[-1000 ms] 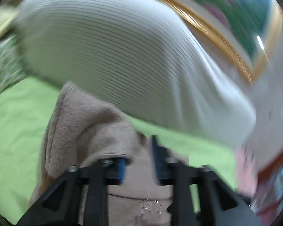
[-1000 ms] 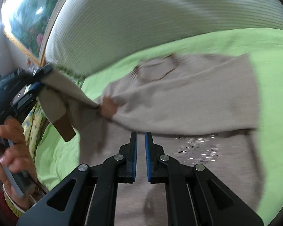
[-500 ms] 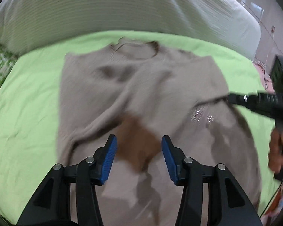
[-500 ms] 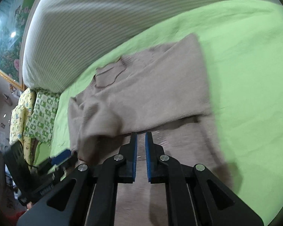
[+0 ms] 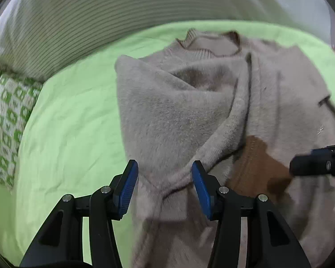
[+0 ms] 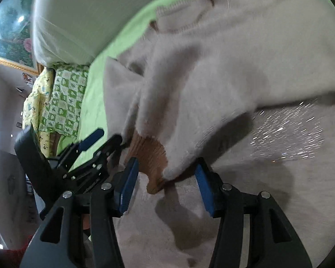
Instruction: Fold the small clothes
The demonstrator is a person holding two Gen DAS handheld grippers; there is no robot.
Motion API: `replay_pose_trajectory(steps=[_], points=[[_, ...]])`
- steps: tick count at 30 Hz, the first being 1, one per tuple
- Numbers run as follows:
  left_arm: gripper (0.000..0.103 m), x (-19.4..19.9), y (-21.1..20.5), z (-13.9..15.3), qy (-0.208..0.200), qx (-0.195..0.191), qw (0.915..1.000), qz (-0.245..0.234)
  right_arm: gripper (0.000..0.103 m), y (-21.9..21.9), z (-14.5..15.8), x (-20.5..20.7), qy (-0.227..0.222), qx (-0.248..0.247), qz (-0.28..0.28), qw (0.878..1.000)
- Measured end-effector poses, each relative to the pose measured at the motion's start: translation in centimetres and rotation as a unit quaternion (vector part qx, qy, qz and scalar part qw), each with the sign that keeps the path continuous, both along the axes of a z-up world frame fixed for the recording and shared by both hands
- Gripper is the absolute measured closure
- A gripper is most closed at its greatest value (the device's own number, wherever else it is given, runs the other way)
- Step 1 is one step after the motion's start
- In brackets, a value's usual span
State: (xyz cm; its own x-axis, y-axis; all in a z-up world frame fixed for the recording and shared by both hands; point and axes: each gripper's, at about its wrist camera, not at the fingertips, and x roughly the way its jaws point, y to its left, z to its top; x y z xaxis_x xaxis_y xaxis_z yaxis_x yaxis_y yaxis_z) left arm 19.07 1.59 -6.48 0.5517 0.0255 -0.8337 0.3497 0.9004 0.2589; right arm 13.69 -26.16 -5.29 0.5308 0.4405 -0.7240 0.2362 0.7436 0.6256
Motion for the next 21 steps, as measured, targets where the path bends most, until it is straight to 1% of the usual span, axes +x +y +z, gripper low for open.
replay_pose_trajectory(steps=[1,2,3,4,5,6,7,8,9,10,11,12,13,14,15,16,17,18,19,21], points=[[0.05,0.3,-0.3,-0.3,-0.011,0.021,0.9997,0.001,0.055,0.4,-0.5,0.4,0.004,0.004,0.009,1.0],[0.054,0.6,-0.4,-0.7,-0.019,0.04,0.999,0.008,0.076,0.8,-0.5,0.6,0.002,0.0,0.017,1.0],[0.06,0.9,-0.3,-0.8,-0.024,0.053,0.9981,0.02,0.09,1.0,-0.2,0.7,-0.002,-0.008,0.025,1.0],[0.08,1.5,0.2,-1.1,-0.024,0.062,0.997,0.041,0.098,1.1,0.3,0.9,-0.005,-0.017,0.034,0.999],[0.092,2.3,0.9,-1.3,-0.019,0.057,0.9962,0.062,0.098,1.2,1.0,1.2,-0.011,-0.023,0.046,0.999],[0.092,2.9,2.0,-1.2,-0.015,0.041,0.995,0.09,0.098,1.2,1.9,1.6,-0.02,-0.031,0.057,0.998],[0.094,3.3,3.3,-0.8,-0.016,0.023,0.9925,0.119,0.098,1.2,3.8,2.1,-0.041,-0.056,0.076,0.995],[0.097,3.6,4.5,-0.5,-0.02,0.018,0.9883,0.15,0.098,1.3,5.3,2.7,-0.057,-0.078,0.089,0.991],[0.098,4.0,6.1,-0.2,-0.019,0.006,0.9821,0.188,0.098,1.1,9.7,4.2,-0.101,-0.111,0.116,0.982],[0.098,4.2,7.4,0.0,-0.014,-0.012,0.9771,0.212,0.098,1.1,9.7,4.2,-0.101,-0.111,0.116,0.982],[0.098,4.3,8.7,0.1,-0.008,-0.032,0.9714,0.235,0.098,0.9,11.8,4.8,-0.124,-0.12,0.125,0.977],[0.098,4.5,10.2,0.2,0.002,-0.059,0.9639,0.26,0.098,0.6,13.9,5.3,-0.149,-0.126,0.134,0.971],[0.098,4.4,11.0,0.4,0.009,-0.08,0.96,0.268,0.098,0.3,17.1,5.8,-0.188,-0.129,0.151,0.962],[0.098,4.4,11.5,0.8,0.012,-0.099,0.9571,0.272,0.098,0.0,19.1,6.0,-0.208,-0.136,0.161,0.955],[0.098,4.2,11.9,1.3,0.013,-0.121,0.9546,0.272,0.098,-0.2,20.9,6.0,-0.222,-0.145,0.175,0.948],[0.098,4.1,11.9,1.9,0.011,-0.142,0.9543,0.263,0.098,-0.3,22.5,6.0,-0.232,-0.158,0.191,0.941],[0.097,4.1,11.8,2.6,0.01,-0.154,0.955,0.254,0.098,-0.5,23.6,5.9,-0.236,-0.17,0.207,0.934],[0.096,4.2,11.5,3.1,0.01,-0.163,0.9555,0.245,0.098,-0.6,24.1,5.7,-0.236,-0.177,0.218,0.93],[0.09,4.4,11.1,3.6,0.013,-0.177,0.9556,0.235,0.098,-0.9,24.1,5.3,-0.231,-0.188,0.235,0.925],[0.077,5.2,10.2,4.3,0.022,-0.204,0.9544,0.217,0.098,-1.5,23.1,4.6,-0.215,-0.202,0.26,0.919]])
